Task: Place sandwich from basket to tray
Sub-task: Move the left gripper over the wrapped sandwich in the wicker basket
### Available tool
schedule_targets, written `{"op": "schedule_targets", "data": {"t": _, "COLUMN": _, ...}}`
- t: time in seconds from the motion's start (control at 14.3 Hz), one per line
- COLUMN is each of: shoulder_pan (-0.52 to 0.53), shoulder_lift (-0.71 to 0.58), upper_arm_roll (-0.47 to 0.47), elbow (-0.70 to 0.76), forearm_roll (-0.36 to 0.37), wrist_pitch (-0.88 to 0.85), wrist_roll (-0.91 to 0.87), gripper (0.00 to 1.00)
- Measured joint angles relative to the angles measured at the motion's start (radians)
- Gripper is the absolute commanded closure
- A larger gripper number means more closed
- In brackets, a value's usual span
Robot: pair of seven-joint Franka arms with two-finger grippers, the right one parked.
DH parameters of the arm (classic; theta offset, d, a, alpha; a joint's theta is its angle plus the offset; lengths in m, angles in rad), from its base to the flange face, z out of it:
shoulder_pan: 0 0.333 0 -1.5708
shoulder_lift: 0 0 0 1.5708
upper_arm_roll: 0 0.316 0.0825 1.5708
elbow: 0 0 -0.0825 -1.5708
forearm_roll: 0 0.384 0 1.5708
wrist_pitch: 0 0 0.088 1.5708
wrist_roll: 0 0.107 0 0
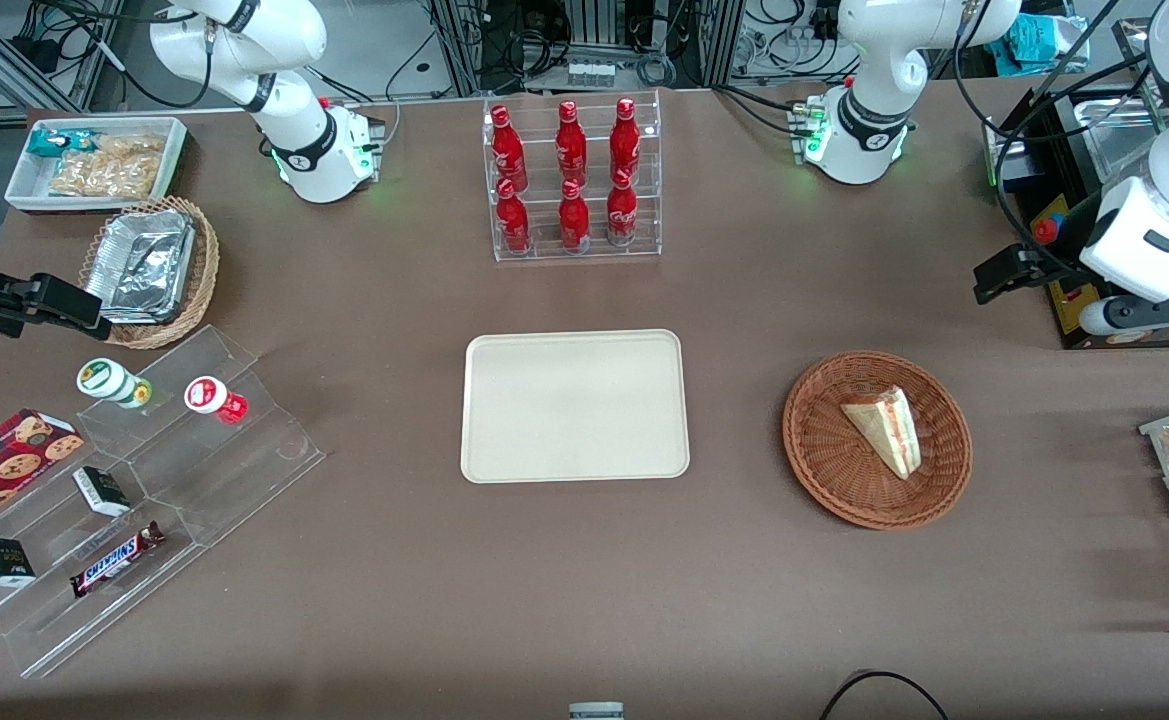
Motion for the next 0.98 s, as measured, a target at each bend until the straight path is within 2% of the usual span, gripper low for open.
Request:
{"op": "schedule_targets", "data": {"t": 0.56, "shoulder_pan": -0.008, "shoulder_lift": 0.097, "upper_arm_roll": -0.001, "elbow": -0.059, "forearm_roll": 0.015, "wrist_pitch": 0.033, "wrist_roll": 0.006, "gripper": 0.00}}
{"op": "schedule_targets", "data": {"t": 0.77, "shoulder_pan": -0.012, "shoulder_lift": 0.151, "upper_arm_roll": -0.001, "elbow": -0.130, "forearm_roll": 0.024, "wrist_pitch": 0.151, "wrist_roll": 0.006, "gripper": 0.00}}
{"op": "schedule_targets", "data": {"t": 0.98, "shoulder_pan": -0.021, "shoulder_lift": 0.172, "upper_arm_roll": -0.001, "elbow": -0.257, "forearm_roll": 0.032, "wrist_pitch": 0.353, "wrist_roll": 0.004, "gripper": 0.00}}
